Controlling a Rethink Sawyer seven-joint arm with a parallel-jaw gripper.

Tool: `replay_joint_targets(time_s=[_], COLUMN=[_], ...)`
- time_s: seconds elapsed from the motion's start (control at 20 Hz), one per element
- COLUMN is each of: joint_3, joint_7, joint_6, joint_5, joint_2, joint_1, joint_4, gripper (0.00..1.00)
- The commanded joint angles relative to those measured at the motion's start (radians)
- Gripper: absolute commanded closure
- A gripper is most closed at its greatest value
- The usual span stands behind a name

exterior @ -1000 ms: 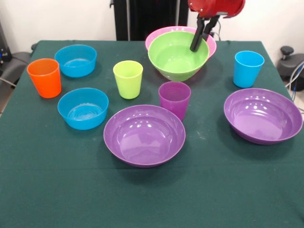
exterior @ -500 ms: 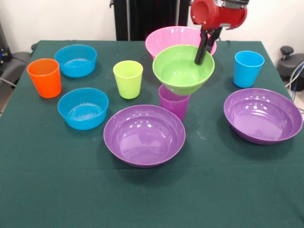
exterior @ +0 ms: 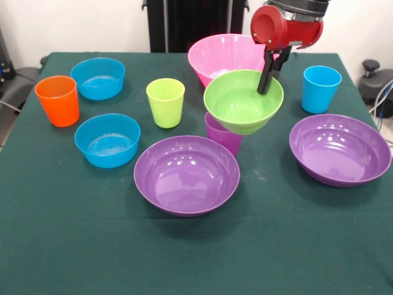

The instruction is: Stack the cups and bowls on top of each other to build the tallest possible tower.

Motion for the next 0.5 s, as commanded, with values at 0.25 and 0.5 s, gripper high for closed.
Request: replay_joint_targets(time_s=[0.25,0.5], joint_3=[0.0,-0.011], joint_7=[-0.096,-0.083], joint_6=[-0.001,0.005], joint_5=[-0.073,-0.067], joint_2=[0.016,-0.025], joint_1=[0.018,0.023], joint_4=[-0.033,0.0], gripper=[1.0,1.0])
